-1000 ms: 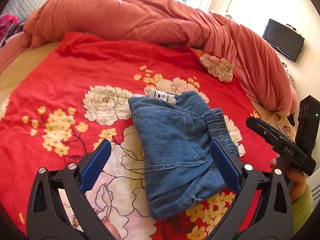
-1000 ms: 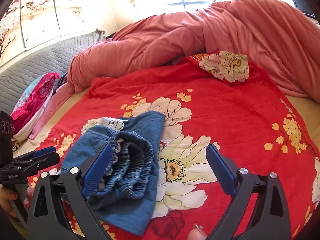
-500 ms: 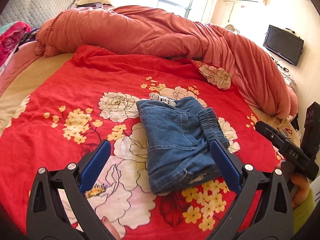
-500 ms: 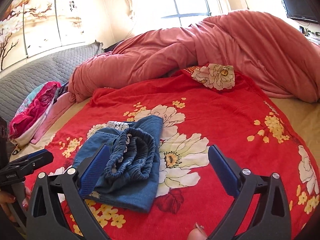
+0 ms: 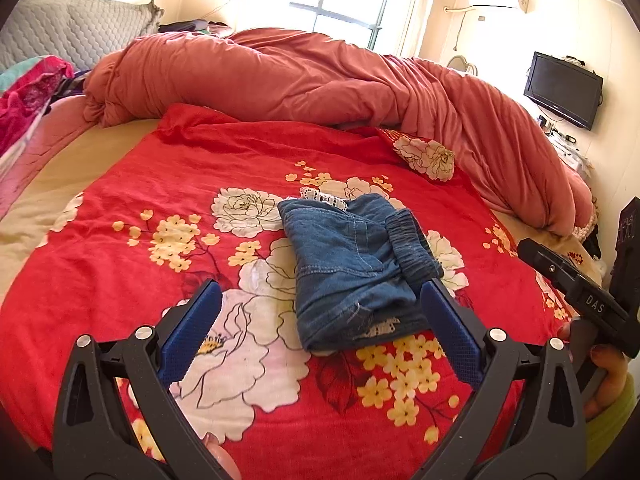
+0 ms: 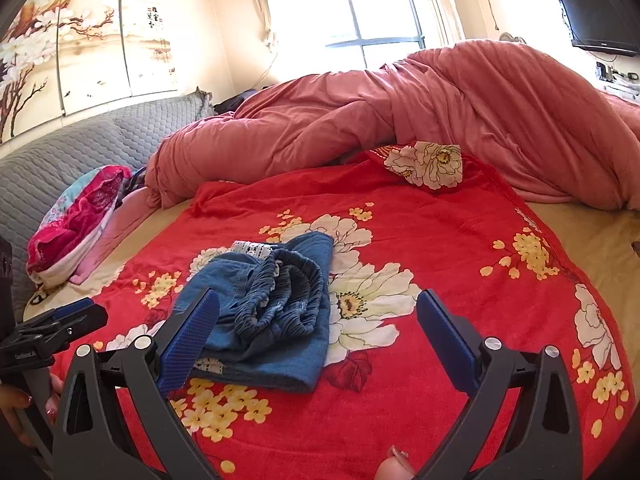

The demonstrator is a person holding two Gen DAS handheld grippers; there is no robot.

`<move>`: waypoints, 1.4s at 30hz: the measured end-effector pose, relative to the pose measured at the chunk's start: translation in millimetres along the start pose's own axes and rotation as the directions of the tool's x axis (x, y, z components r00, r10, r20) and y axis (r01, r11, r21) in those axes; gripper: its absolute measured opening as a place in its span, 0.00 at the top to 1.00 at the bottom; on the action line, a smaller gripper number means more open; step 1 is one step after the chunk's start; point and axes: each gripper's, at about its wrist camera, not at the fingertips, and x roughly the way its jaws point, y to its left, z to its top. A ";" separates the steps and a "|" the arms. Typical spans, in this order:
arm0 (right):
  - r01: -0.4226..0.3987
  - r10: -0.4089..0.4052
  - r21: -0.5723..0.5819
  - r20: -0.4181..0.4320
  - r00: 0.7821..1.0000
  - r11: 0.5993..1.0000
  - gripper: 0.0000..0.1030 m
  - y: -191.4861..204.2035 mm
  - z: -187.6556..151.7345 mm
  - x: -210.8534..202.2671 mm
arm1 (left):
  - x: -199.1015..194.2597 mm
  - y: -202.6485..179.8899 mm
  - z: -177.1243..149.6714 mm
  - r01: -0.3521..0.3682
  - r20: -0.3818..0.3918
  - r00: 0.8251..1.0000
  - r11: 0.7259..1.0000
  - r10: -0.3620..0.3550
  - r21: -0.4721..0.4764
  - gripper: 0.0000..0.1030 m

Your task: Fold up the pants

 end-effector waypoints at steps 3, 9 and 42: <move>0.002 -0.002 -0.015 0.001 1.000 1.000 0.05 4.2 -3.4 -6.6 | -6.3 -2.5 -6.9 -0.008 -0.001 1.000 1.000 0.008 0.014 0.09; -0.009 0.009 -0.027 -0.009 1.000 1.000 0.05 11.3 -11.5 -15.9 | -14.9 -2.5 -18.9 0.026 -0.010 1.000 0.999 -0.026 -0.031 0.09; 0.058 -0.079 -0.159 -0.129 0.989 0.986 0.05 24.2 -85.1 -10.4 | 4.8 -18.7 -84.3 -0.017 -0.155 0.988 1.000 0.013 -0.020 0.09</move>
